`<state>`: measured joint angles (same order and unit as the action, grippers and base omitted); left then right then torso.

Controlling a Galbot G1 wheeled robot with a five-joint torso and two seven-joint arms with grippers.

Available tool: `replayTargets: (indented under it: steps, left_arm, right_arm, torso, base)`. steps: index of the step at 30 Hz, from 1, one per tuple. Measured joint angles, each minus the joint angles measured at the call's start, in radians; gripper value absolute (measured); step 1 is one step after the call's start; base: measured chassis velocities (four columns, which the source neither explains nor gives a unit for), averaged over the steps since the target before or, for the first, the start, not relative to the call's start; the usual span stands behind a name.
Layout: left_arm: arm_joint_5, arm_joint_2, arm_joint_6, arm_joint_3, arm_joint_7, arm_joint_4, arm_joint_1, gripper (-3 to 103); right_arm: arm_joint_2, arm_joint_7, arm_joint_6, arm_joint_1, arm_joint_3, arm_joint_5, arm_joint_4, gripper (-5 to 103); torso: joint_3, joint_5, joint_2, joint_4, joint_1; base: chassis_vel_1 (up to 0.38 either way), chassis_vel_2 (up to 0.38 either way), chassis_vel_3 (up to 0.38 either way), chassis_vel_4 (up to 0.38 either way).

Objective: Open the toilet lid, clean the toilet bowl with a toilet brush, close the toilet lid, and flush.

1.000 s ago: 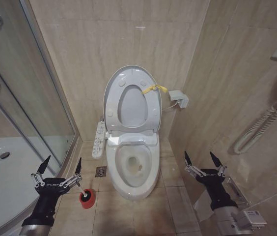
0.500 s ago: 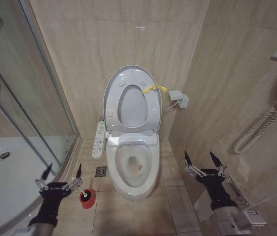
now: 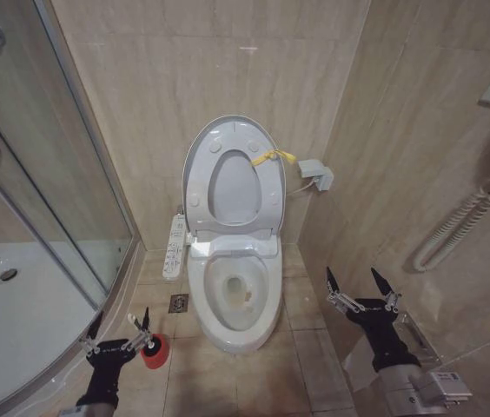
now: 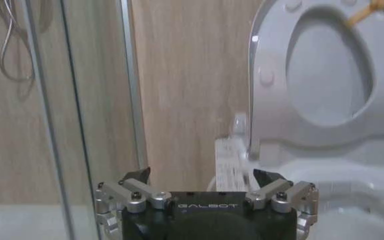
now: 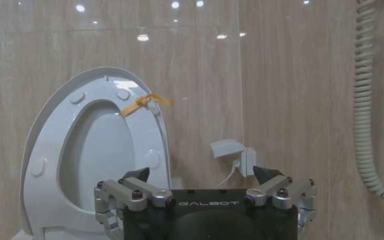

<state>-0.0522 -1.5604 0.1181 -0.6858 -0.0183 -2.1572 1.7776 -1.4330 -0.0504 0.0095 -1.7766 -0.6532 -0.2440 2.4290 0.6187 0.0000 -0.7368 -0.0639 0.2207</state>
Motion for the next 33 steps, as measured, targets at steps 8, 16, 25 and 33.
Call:
replayTargets:
  steps: [8, 16, 25, 33]
  left_arm:
    - [-0.019, 0.037, 0.148, -0.032, -0.012, 0.218, -0.044, 100]
    - [-0.064, 0.049, 0.156, -0.037, 0.014, 0.392, -0.112, 100]
    - [-0.089, 0.138, 0.265, -0.029, 0.030, 0.716, -0.350, 100]
    - [-0.075, 0.194, 0.332, -0.009, -0.025, 0.946, -0.498, 100]
  right_arm:
    - [0.000, 0.000, 0.000, 0.000, 0.000, 0.000, 0.000, 100]
    - [0.000, 0.000, 0.000, 0.000, 0.000, 0.000, 0.000, 100]
    - [0.000, 0.000, 0.000, 0.000, 0.000, 0.000, 0.000, 100]
    - [0.000, 0.000, 0.000, 0.000, 0.000, 0.000, 0.000, 100]
  torso:
    - [0.000, -0.0002, 0.000, -0.0001, 0.000]
    - [0.000, -0.0001, 0.000, 0.0002, 0.000]
    - [0.000, -0.0001, 0.000, -0.0003, 0.000]
    - [0.000, -0.0003, 0.000, 0.0001, 0.000]
  base:
    - [0.000, 0.000, 0.000, 0.000]
    - [0.000, 0.000, 0.000, 0.000]
    - [0.000, 0.000, 0.000, 0.000]
    - [0.000, 0.000, 0.000, 0.000]
